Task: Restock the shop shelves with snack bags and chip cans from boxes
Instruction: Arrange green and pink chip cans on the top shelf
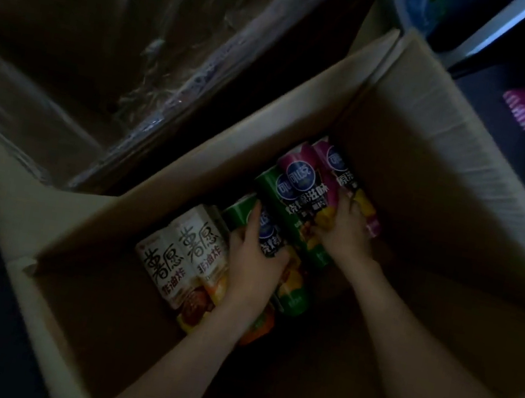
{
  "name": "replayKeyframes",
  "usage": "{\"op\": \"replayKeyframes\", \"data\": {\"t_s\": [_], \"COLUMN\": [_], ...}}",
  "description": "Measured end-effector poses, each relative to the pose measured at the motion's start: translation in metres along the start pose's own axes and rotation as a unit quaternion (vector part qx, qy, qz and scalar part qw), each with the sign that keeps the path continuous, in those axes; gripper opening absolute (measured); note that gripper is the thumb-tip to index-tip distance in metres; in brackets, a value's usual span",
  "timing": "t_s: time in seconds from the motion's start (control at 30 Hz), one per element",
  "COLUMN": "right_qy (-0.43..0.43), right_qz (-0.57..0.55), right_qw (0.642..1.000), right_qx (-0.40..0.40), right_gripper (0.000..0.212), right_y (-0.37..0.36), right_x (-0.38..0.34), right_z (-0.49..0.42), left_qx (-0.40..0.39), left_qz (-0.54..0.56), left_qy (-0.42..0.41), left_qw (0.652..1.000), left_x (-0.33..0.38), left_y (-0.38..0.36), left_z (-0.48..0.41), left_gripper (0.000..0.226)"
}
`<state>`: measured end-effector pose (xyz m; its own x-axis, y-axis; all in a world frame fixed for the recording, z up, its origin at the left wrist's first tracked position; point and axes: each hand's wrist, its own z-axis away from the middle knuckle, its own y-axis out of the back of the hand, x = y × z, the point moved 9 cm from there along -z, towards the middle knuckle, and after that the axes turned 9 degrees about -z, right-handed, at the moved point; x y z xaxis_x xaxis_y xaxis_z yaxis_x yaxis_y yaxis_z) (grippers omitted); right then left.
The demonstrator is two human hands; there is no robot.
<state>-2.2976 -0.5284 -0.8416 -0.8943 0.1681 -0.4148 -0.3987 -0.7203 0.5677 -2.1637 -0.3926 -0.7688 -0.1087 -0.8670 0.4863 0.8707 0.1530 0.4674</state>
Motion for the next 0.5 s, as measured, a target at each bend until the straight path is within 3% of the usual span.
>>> {"op": "replayKeyframes", "data": {"t_s": [0.13,0.37,0.5], "right_qy": [0.0,-0.032,-0.053], "right_qz": [0.026,-0.149,-0.215], "right_qw": [1.0,0.988,0.974], "right_qx": [-0.013,-0.003,-0.037], "right_gripper": [0.086,0.085,0.092], "right_y": [0.002,0.045,0.06], "right_x": [-0.003,-0.026,-0.044], "right_z": [-0.003,0.066,0.126], "left_qx": [-0.015,-0.083,-0.108], "left_qz": [0.023,0.077,0.064], "left_qy": [-0.021,0.002,0.027], "left_qw": [0.999,0.994,0.992], "left_x": [-0.005,0.017,0.049], "left_y": [0.012,0.039,0.054], "left_z": [-0.002,0.03,0.064], "left_gripper": [0.079,0.066,0.064]}}
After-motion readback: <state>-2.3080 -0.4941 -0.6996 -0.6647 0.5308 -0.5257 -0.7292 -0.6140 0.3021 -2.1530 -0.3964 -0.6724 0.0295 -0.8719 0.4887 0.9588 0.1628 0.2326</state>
